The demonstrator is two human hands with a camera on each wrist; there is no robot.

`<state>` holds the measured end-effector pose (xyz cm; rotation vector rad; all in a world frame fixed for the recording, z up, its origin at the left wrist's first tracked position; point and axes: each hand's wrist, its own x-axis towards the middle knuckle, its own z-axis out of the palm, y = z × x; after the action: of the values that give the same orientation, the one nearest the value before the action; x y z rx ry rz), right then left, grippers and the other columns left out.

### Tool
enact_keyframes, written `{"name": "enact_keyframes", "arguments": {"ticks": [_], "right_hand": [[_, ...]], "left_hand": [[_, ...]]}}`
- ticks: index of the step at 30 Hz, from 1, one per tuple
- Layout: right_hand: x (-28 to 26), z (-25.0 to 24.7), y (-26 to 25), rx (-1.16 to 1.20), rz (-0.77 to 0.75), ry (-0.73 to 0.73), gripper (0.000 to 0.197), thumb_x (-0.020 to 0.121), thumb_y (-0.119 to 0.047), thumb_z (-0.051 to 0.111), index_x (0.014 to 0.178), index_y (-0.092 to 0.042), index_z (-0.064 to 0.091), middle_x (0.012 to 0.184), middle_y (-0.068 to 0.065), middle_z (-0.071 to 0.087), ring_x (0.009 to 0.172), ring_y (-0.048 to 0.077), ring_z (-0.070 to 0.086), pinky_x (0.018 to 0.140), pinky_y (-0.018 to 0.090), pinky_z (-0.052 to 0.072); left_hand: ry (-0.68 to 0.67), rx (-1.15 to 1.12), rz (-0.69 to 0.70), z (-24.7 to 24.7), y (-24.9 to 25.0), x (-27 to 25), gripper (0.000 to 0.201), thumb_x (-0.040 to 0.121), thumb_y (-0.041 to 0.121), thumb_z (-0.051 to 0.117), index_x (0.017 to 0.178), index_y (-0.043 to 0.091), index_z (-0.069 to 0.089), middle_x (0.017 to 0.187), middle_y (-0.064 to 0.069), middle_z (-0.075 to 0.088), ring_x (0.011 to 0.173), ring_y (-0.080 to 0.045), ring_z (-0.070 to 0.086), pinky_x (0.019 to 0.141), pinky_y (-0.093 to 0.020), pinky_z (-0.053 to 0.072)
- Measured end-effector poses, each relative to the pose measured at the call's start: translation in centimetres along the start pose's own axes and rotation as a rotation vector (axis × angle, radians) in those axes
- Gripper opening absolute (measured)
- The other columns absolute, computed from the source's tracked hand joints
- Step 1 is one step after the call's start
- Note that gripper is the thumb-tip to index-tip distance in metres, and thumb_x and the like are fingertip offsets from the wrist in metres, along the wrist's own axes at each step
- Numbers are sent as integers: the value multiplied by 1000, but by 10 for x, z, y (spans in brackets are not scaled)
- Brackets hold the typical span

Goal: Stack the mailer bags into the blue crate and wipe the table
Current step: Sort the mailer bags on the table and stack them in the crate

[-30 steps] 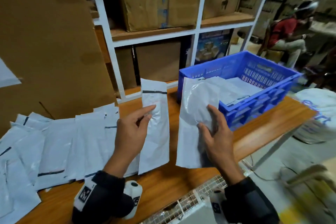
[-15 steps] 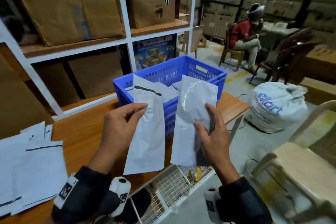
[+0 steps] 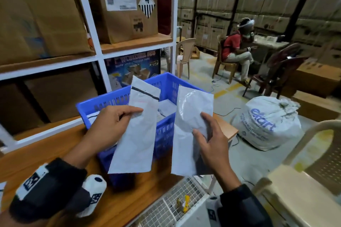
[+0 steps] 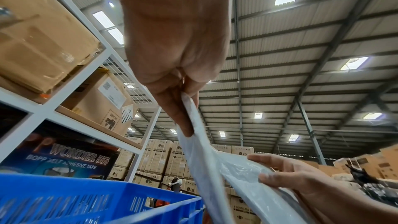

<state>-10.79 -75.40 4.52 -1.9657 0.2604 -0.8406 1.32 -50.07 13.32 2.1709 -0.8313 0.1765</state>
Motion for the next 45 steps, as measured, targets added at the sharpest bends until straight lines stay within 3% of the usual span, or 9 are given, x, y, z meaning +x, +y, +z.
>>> {"name": "enact_keyframes", "arguments": {"ticks": [5,11,19,25,29,32,37,42,45], "right_hand": [[76,-1,31,-123,-53,-52,46,84,-17,62,130,-23,57,120,-12,62,100,7,61,81,-1,37],[160,1,61,-144,-97,-117,48,82,0,64,124,-24,61,119,-14,63,100,2,58,85,13,42],[250,25,98,-103,-187,-345,38,72,-19,57,107,-30,68,101,-10,71,73,-4,57,71,8,42],[279,34,133,18,-131,-524,41,80,-1,68,102,-36,67,93,-11,70,79,23,62,70,16,47],[286,35,145,113,-162,-609,32,81,-6,64,108,-23,70,95,-28,62,81,3,62,68,3,41],[288,32,150,165,-160,-604,37,73,-19,57,108,-23,70,89,-27,62,74,-14,57,67,0,37],[289,35,158,179,-128,-597,38,74,-22,56,109,-30,69,105,-15,69,94,-3,61,85,13,45],[288,38,159,136,-154,-630,41,76,-25,54,113,-24,69,111,-11,69,102,6,62,91,23,47],[288,37,158,116,-156,-636,40,77,-27,53,114,-25,68,110,-11,69,99,4,61,87,13,43]], "left_hand": [[-88,124,-38,6,-10,65,36,93,2,54,114,25,73,95,15,69,74,9,58,60,-6,38],[-188,259,-147,23,-16,135,33,93,21,64,126,24,66,78,20,59,61,8,50,56,-8,34],[-208,276,-349,62,-46,222,39,82,7,73,119,19,70,122,8,65,111,-13,59,89,-25,46],[-297,237,-623,109,-82,264,26,79,-2,70,91,21,70,88,-3,66,79,-27,65,63,-36,56],[-214,119,-874,139,-98,268,23,83,-9,66,82,13,60,59,-4,48,51,-16,45,41,-18,37],[-496,226,-964,157,-102,262,29,82,-9,69,85,13,51,59,-6,51,42,-15,49,36,-17,38],[-692,912,-655,180,-100,262,40,85,10,62,124,7,51,125,-17,49,115,-36,50,76,-37,44],[-994,755,-845,221,-109,258,49,75,42,80,110,11,68,101,-5,71,90,-23,66,85,-34,54],[-1040,571,-1051,233,-115,251,48,81,28,77,123,8,65,120,-8,68,109,-25,66,95,-36,53]]}}
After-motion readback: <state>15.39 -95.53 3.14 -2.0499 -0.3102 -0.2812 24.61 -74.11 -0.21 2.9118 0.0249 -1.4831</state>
